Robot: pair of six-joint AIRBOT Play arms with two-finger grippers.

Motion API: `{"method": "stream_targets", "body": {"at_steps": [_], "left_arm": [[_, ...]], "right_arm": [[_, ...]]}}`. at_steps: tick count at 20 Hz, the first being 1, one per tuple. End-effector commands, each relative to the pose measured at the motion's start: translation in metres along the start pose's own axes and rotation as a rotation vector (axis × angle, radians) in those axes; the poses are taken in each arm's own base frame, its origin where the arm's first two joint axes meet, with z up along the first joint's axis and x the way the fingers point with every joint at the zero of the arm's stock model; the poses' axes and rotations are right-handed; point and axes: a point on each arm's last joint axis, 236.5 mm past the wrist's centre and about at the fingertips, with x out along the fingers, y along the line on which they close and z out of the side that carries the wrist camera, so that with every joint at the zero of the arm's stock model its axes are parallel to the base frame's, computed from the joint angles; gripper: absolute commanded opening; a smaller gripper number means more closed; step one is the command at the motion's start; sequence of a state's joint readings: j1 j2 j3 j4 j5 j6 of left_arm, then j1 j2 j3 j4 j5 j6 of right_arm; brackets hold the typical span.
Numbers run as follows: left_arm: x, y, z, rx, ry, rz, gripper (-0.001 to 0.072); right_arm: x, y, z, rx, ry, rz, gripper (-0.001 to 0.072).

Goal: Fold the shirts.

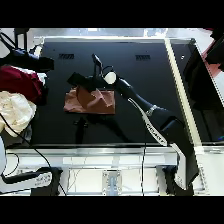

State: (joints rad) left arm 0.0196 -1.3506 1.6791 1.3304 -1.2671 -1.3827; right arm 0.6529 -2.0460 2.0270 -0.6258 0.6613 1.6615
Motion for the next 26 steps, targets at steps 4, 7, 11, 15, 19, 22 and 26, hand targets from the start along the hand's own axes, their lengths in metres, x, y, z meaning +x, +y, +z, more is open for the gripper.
{"method": "stream_targets", "body": {"at_steps": [4,7,11,15,19,22,26], "left_arm": [[-0.005,0.005,-0.001,-0.008,0.000,0.008,0.0026],[-0.005,0.004,-0.001,-0.007,0.000,0.006,0.0026],[-0.005,0.004,-0.001,-0.007,0.000,0.007,0.0026],[-0.005,0.004,-0.001,-0.006,0.000,0.007,0.0026],[-0.005,0.004,-0.001,-0.006,0.000,0.007,0.0026],[-0.005,0.004,-0.001,-0.002,0.000,0.007,0.0025],[-0.005,0.004,-0.001,-0.002,0.000,0.006,0.0026]], "right_arm": [[-0.045,-0.024,0.035,0.013,0.037,-0.035,0.0695],[-0.092,-0.088,0.062,-0.075,0.051,-0.247,0.0692],[-0.169,-0.213,0.037,0.038,0.253,-0.609,0.0692],[-0.172,-0.259,-0.006,0.138,0.381,-0.633,0.0692],[-0.128,-0.256,-0.020,0.176,0.379,-0.510,0.0692],[-0.101,-0.245,-0.036,0.227,0.400,-0.418,0.0690],[-0.060,-0.203,-0.057,0.270,0.422,-0.221,0.0595]]}}
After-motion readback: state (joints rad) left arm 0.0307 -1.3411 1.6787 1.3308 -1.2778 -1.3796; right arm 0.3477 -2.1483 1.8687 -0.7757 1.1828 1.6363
